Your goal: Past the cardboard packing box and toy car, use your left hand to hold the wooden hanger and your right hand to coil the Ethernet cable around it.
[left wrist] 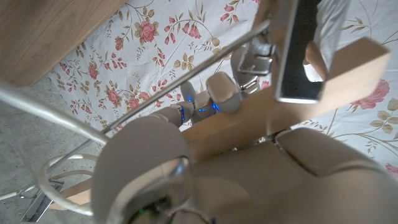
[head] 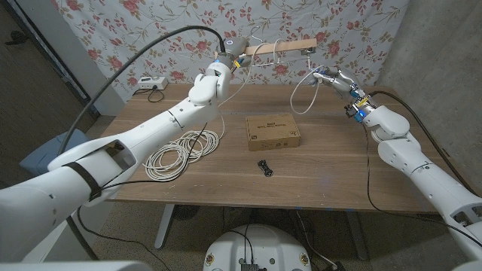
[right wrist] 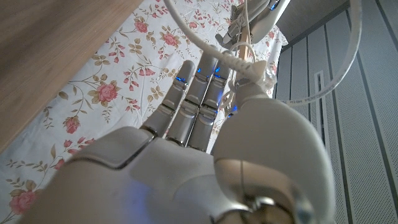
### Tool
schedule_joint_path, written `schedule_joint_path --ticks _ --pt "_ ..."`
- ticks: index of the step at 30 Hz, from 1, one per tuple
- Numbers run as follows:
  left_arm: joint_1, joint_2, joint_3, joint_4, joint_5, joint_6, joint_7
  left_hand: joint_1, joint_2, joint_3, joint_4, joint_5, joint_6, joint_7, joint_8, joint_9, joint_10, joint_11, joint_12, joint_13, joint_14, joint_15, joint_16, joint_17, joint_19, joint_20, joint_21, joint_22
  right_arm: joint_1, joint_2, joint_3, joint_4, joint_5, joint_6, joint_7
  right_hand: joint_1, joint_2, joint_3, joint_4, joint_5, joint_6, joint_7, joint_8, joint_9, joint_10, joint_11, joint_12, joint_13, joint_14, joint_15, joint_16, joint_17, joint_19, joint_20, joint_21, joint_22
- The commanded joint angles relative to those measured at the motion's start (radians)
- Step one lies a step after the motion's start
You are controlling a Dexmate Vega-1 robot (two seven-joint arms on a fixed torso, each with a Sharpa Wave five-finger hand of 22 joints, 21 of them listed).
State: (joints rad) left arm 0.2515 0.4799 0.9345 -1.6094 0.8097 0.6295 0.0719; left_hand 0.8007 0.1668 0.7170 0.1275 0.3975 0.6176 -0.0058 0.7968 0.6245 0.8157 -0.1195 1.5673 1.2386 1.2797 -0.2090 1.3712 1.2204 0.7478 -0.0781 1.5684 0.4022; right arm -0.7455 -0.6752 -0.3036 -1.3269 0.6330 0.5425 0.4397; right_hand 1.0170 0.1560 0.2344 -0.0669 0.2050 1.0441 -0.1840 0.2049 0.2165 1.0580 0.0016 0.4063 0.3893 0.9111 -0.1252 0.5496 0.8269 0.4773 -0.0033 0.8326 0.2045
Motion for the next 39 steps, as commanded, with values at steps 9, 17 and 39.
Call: schedule_joint_path --ticks 9,17,39 --pt "0.026 -0.132 -0.011 0.044 0.106 0.258 -0.009 0.045 0.025 0.031 -0.017 -0.022 0.015 0.054 0.021 0.02 0.032 0.0 0.006 0.005 0.037 0.002 0.02 0.004 0.038 -0.059 0.005 0.015 -0.009 -0.065 0.0 -0.074 0.012 0.039 0.069 0.009 0.006 0.016 -0.007 0.005 0.16 0.154 0.002 0.001 0.016 0.005 -0.011 -0.005 0.019 -0.052 0.001 0.002 0.005 0.015 0.016 -0.002" --pt "-0.013 -0.125 0.033 0.057 0.129 0.271 -0.131 0.047 0.02 0.034 -0.018 -0.035 0.009 0.045 0.018 0.013 0.026 0.002 0.004 0.005 0.023 0.004 0.019 0.005 0.022 -0.057 -0.001 0.018 -0.002 -0.043 0.019 -0.05 0.098 0.102 0.157 0.005 0.007 0.017 -0.006 0.002 0.159 0.154 0.001 -0.001 0.014 0.003 -0.012 -0.004 0.016 -0.054 0.001 0.004 0.001 0.014 0.019 -0.003" --pt "-0.114 -0.07 0.138 0.057 0.115 0.178 -0.366 0.041 0.014 0.03 -0.01 -0.057 0.006 0.029 0.012 -0.005 0.015 -0.001 0.002 0.004 0.0 0.004 0.018 0.005 -0.004 -0.053 -0.007 0.012 0.142 -0.034 -0.018 -0.045 0.092 0.094 0.285 -0.003 0.009 0.023 -0.008 -0.003 0.154 0.154 0.001 0.004 0.01 0.002 -0.016 0.002 0.016 -0.054 -0.002 0.007 -0.007 0.013 0.03 -0.005"
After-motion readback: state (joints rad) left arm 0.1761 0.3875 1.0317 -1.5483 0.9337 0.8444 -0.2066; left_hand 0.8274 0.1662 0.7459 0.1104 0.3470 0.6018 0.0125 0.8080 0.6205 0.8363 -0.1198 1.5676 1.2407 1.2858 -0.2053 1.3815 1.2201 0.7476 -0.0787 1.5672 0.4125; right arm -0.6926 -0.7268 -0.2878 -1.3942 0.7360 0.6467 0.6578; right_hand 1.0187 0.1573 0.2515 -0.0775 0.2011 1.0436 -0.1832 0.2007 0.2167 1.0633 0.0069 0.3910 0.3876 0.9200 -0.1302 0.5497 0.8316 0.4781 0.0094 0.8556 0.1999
